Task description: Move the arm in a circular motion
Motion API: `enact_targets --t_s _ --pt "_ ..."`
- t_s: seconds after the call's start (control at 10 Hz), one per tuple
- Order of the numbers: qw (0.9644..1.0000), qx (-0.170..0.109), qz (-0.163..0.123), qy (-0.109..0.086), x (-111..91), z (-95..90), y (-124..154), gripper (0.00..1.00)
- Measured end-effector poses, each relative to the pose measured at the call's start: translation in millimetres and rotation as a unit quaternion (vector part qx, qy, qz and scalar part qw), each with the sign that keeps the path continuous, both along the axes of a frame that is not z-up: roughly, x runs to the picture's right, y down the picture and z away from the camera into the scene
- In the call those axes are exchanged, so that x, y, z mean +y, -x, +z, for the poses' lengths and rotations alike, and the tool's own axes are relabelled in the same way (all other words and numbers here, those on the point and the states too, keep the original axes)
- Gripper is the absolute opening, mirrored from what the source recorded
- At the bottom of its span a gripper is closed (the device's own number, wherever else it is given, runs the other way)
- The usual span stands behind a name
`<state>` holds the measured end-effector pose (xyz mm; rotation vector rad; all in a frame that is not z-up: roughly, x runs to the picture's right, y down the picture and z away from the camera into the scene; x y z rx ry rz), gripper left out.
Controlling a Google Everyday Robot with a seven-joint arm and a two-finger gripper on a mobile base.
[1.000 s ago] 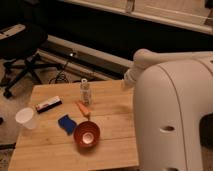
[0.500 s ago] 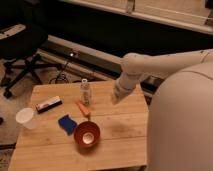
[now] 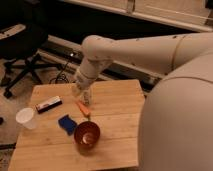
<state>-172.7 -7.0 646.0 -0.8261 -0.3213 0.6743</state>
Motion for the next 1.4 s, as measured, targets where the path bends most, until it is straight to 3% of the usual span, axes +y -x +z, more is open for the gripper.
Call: enact_targets --t_s 0.1,0.2,0.4,0.6,0.7,0.8,0.9,1.0,1.1,1.2,1.3,1.4 --pt "0.9997 -0.020 0.004 -0.015 -18.1 0.6 21.6 0.00" --pt "0.9983 -0.035 0.020 -0.042 -53.8 13.7 43.3 0.00" --pt "0.9956 -0.025 0.054 -0.072 -103.1 49.5 45.7 0.00" --pt "0.9905 0.017 0.106 -0.085 -140.8 103.4 7.9 0.00" --pt "0.9857 0.049 0.139 -0.082 -149.4 132.1 -25.5 0.00" --pt "0.9791 0.082 0.170 -0.075 -150.9 156.5 -62.8 0.00" --pt "0.9678 0.126 0.208 -0.063 -144.7 180.6 -112.9 0.00" --pt "0.9557 0.165 0.238 -0.051 -133.4 193.9 -157.4 0.00" --pt "0.9472 0.193 0.252 -0.042 -120.7 199.4 -188.0 0.00" --pt "0.9367 0.239 0.255 -0.026 -90.5 199.0 -229.8 0.00" --pt "0.9314 0.270 0.244 -0.011 -62.2 194.4 -254.6 0.00" --pt "0.9292 0.290 0.229 0.003 -37.4 186.5 -268.6 0.00"
